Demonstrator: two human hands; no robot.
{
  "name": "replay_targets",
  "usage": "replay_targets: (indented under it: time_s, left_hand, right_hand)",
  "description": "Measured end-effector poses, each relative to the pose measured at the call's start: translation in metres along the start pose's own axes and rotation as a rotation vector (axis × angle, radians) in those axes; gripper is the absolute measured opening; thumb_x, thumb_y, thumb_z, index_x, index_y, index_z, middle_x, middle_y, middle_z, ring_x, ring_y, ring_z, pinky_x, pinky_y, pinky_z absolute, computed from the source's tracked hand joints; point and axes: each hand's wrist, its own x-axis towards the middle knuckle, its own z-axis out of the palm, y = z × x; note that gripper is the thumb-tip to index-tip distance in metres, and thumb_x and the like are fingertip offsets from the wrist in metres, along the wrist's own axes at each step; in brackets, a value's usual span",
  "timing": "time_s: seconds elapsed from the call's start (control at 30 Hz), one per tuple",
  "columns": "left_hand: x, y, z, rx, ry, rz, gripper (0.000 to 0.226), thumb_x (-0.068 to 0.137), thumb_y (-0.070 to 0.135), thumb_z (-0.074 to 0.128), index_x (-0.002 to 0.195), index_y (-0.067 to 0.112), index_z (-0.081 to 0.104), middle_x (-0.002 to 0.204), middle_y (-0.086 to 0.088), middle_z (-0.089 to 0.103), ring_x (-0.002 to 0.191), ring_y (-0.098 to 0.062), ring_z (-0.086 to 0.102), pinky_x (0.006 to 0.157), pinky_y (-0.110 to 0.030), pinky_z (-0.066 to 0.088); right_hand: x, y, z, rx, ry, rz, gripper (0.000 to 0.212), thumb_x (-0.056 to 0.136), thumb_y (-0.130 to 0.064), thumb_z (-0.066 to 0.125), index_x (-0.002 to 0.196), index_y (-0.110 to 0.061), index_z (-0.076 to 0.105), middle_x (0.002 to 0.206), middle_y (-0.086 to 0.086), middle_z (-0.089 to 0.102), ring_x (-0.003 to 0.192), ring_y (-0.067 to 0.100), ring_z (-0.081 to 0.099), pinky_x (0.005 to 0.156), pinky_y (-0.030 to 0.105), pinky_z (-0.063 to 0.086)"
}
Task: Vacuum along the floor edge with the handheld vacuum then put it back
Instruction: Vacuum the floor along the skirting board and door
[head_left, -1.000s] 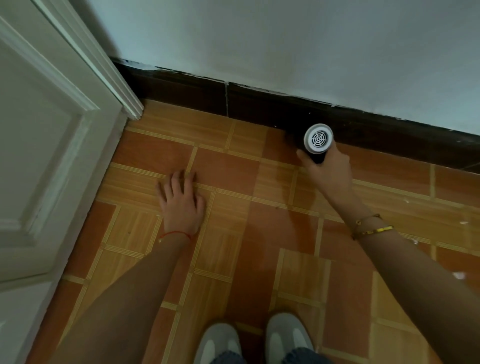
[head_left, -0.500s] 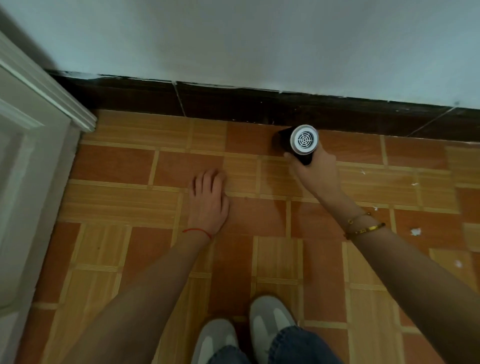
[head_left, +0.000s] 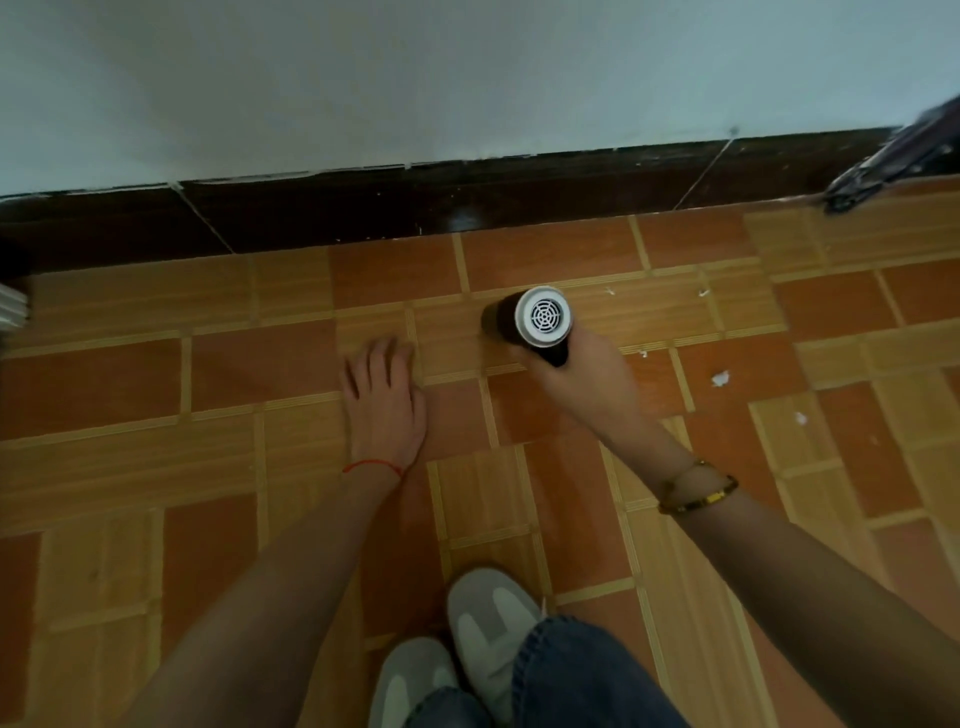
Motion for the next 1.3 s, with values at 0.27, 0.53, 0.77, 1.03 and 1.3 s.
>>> replay_targets:
  time_s: [0.27,0.53,0.77,1.03,1.3]
  left_hand:
    - [0.0,-0.001,-0.003,-0.044,0.005,-0.006,0.046,0.093,0.027,0.036,0.135,0.014,0.049,0.144,-0.011,0.043,0.138,-0.031,0.035,0.118,-0.059,0.017]
    - [0.0,-0.001,-0.001,-0.036,0.033,-0.001,0.044,0.092,0.024,0.042,0.134,0.013,0.049,0.144,-0.011,0.044,0.138,-0.031,0.035,0.118,-0.059,0.018]
    - [0.0,0.0,0.0,-0.023,0.048,0.003,0.043,0.091,0.022,0.044,0.133,0.013,0.051,0.143,-0.011,0.046,0.137,-0.032,0.037,0.118,-0.059,0.018]
    - [0.018,0.03,0.001,-0.079,0.04,0.103,0.042,0.089,0.02,0.043,0.129,0.012,0.053,0.136,-0.012,0.051,0.131,-0.031,0.042,0.116,-0.057,0.023]
    - [0.033,0.055,0.016,-0.051,-0.013,0.216,0.043,0.09,0.02,0.043,0.131,0.012,0.051,0.137,-0.013,0.05,0.131,-0.033,0.043,0.117,-0.057,0.023]
  right_hand:
    - [-0.015,0.003,-0.002,0.057,-0.024,-0.039,0.065,0.082,-0.05,0.069,0.136,-0.022,0.048,0.112,-0.001,0.07,0.103,0.018,0.065,0.084,0.04,0.055]
    - [-0.022,0.009,-0.003,0.039,-0.057,-0.039,0.066,0.079,-0.052,0.071,0.136,-0.024,0.049,0.109,-0.003,0.071,0.101,0.016,0.065,0.082,0.035,0.055]
    - [-0.012,0.014,-0.008,0.017,0.072,0.008,0.064,0.082,-0.054,0.067,0.136,-0.025,0.047,0.104,0.001,0.072,0.097,0.023,0.066,0.079,0.044,0.055]
    - [-0.005,0.022,-0.02,0.0,0.001,0.009,0.066,0.082,-0.054,0.067,0.137,-0.025,0.046,0.105,-0.002,0.071,0.097,0.019,0.066,0.079,0.04,0.055]
    - [0.021,0.06,-0.064,-0.11,0.25,0.155,0.061,0.085,-0.053,0.063,0.133,-0.02,0.047,0.099,0.004,0.07,0.091,0.027,0.065,0.074,0.043,0.055]
